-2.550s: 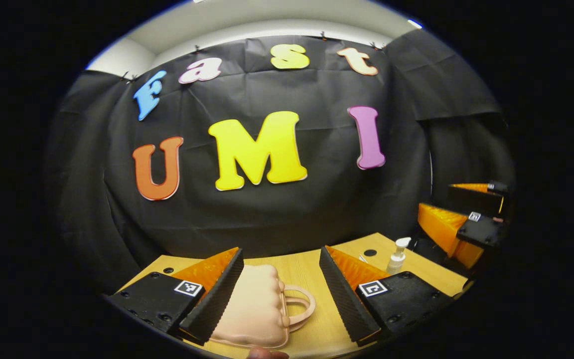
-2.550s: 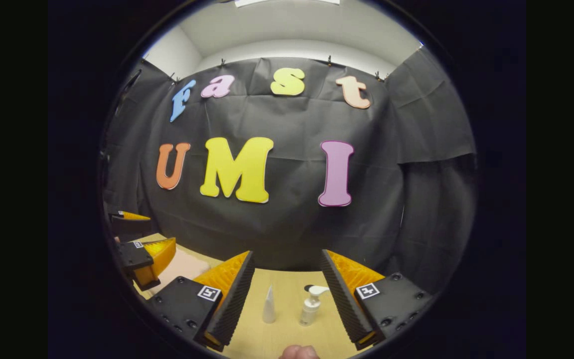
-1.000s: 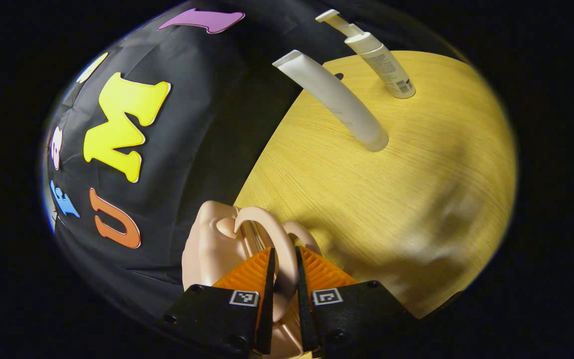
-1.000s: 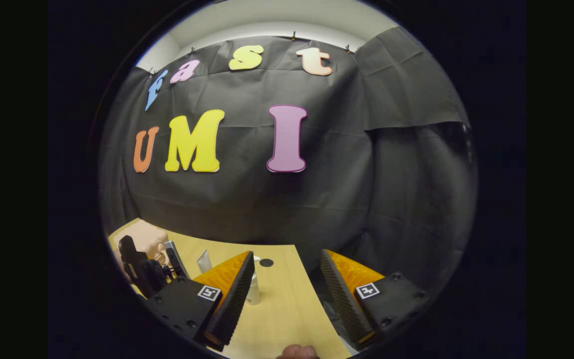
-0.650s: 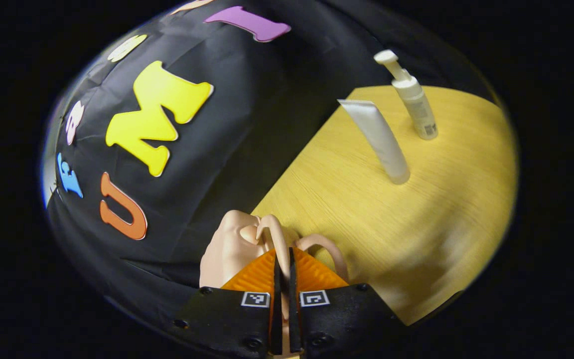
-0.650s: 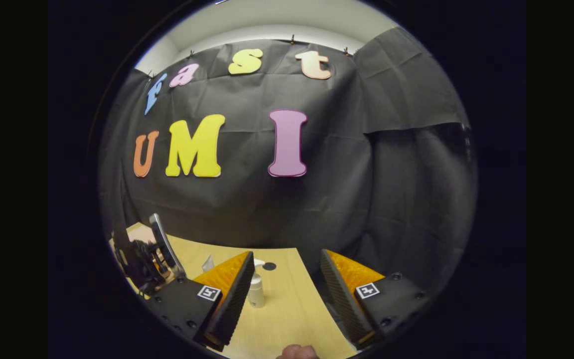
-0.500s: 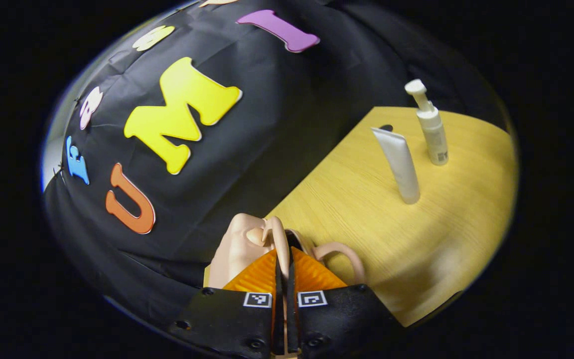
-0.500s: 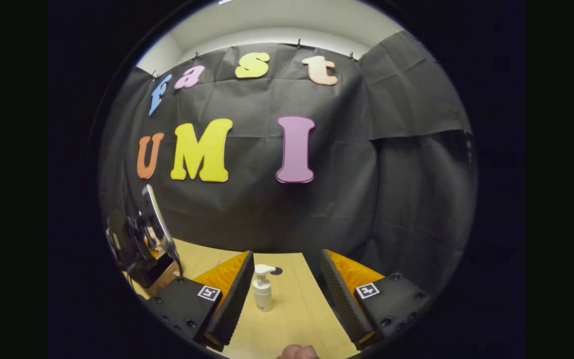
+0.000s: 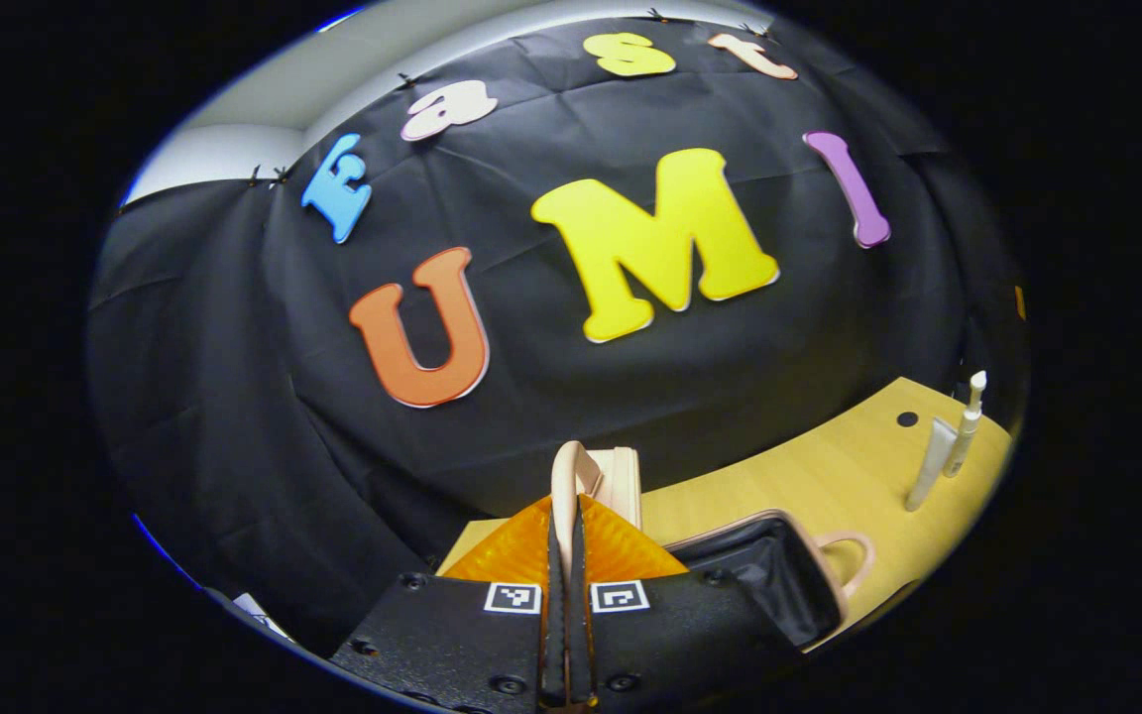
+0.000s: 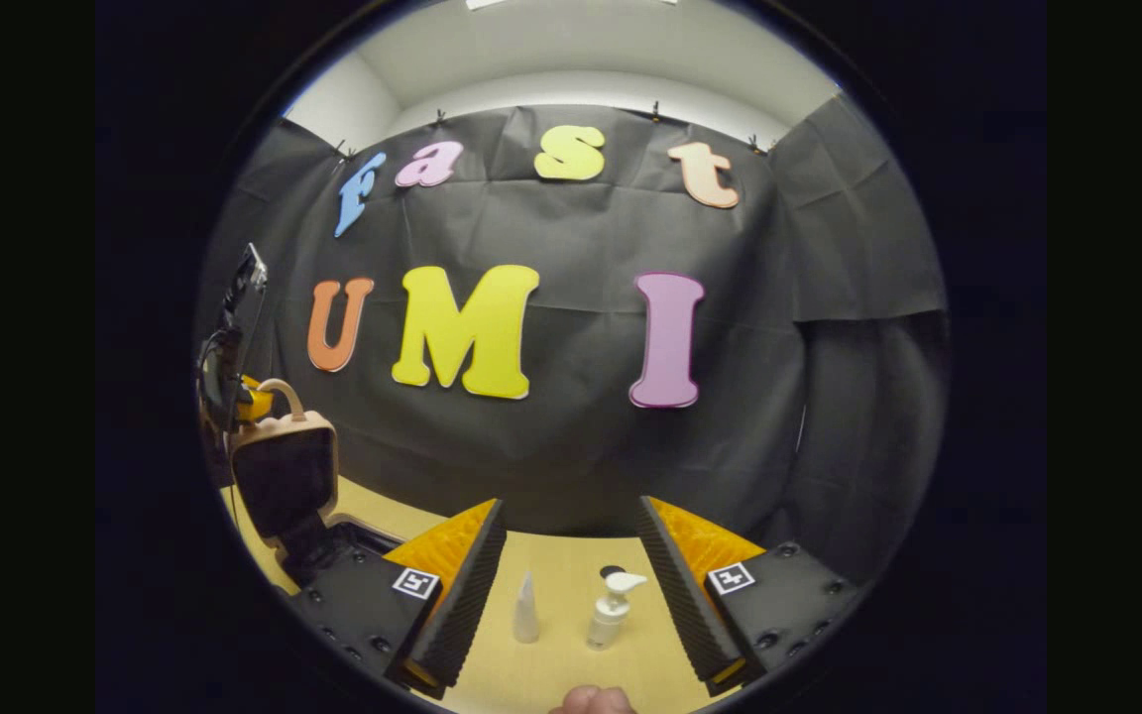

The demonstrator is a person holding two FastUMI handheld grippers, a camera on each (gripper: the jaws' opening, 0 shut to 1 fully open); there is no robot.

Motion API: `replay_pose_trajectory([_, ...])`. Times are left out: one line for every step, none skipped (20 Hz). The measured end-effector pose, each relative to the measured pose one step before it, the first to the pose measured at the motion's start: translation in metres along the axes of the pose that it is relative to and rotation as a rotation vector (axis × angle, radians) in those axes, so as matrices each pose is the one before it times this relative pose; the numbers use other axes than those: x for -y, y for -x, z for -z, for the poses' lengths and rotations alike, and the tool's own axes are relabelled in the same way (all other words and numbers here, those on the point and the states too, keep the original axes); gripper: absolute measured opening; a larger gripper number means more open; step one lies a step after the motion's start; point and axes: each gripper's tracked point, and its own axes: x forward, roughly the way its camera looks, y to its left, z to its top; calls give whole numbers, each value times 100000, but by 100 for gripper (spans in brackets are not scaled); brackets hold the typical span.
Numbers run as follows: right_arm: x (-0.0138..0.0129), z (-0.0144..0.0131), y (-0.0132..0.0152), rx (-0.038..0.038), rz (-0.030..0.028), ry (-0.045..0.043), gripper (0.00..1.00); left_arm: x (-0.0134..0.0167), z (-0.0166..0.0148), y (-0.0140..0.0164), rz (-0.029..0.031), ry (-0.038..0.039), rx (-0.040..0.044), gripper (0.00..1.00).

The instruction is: First open the suitcase, pack the skin care products into it, and then close the suitcase.

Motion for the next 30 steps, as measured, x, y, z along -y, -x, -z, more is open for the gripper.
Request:
replay_pose_trajectory([-1082,-372,-78,168,-823,986,80,-2457,1049,-508,-793,2712,181,4])
replay_pose_trajectory([-1271,-233,-125,-501,-1012,1214,80,-2375,1355,-413,-650,3592,-245,4])
replay_pose_trajectory([-1181,-52,-71,-782,-907,613,80,-2306,1517,-503,-950,3215,-773,4])
replay_pose_trajectory([-1150,-38,28,-971,-914,625,80,-2264,1715,-790,-1296,2914,-1838,5])
replay_pose_trajectory([-1169,6,-32,-962,-923,672,80,-1805,1923,-886,-697,3148,-2622,4])
replay_pose_trajectory([-1043,-28,-130,-733,-775,1287,80,-1706,1983,-896,-829,3422,-2408,5])
replay_pose_trajectory([-838,82,-33,-647,-56,2203,80,-1462,2098,-819,-199,3524,-2795,5])
replay_pose_trajectory([-742,-88,-160,-818,-55,1404,79,-1405,1981,-912,-275,2831,-2933,5])
replay_pose_trajectory([-678,57,-195,-1003,-191,590,80,-1399,2479,-1204,-127,1833,-3926,5])
replay_pose_trajectory([-631,-163,-140,-696,26,520,80,-1035,2047,-1160,128,1003,-2964,5])
replay_pose_trajectory([-425,-90,85,-245,96,1049,80,-636,2114,-1032,-21,981,-3333,5])
replay_pose_trajectory([-374,-93,-97,-437,110,1775,79,-552,2003,-1119,-162,1234,-3739,5])
replay_pose_trajectory([-337,219,-75,-849,58,1382,79,-468,1713,-667,158,1596,-3038,5])
replay_pose_trajectory([-157,146,15,-791,127,804,80,-259,1181,-707,505,2010,-2289,5])
replay_pose_trajectory([-29,125,0,-613,444,489,80,57,992,-782,402,1678,-2531,5])
replay_pose_trajectory([42,28,3,-516,615,311,80,-93,937,-711,576,2347,-2008,5])
replay_pose_trajectory([-15,162,-63,-665,338,180,80,-254,821,-758,769,2230,-1724,5])
replay_pose_trajectory([-76,191,-8,-768,85,289,80,-147,637,-307,916,2245,-1577,5])
replay_pose_trajectory([-72,261,-5,-683,33,173,80,-223,608,-367,552,1440,-1602,6])
replay_pose_trajectory([-16,171,36,-509,-56,-113,79,-128,641,-407,-739,1333,-2386,6])
replay_pose_trajectory([95,273,-153,-608,-210,-373,79,-211,915,-414,-1435,574,-3356,10])
replay_pose_trajectory([-65,283,-7,-702,-627,-672,79,-138,848,-132,-903,-111,-3001,14])
replay_pose_trajectory([42,130,-13,-431,-250,-525,79,-144,405,-70,-856,-490,-1866,17])
replay_pose_trajectory([171,100,3,-400,-109,-561,79,-277,-362,-36,-1640,-1112,700,10])
replay_pose_trajectory([160,230,108,-118,-97,-705,79,-285,-252,217,-2082,-2054,352,27])
replay_pose_trajectory([146,6,109,147,-176,-740,79,-152,-469,500,-1573,-2144,932,33])
replay_pose_trajectory([230,-66,129,555,-274,-526,79,450,-738,593,562,-634,2004,58])
replay_pose_trajectory([308,-42,128,732,-95,-352,79,589,-1168,1078,64,72,2708,72])
replay_pose_trajectory([320,75,191,745,-182,-876,79,814,-1241,1472,-206,413,3073,86])
replay_pose_trajectory([534,118,72,573,106,-1084,79,996,-1335,1482,-434,597,3696,93])
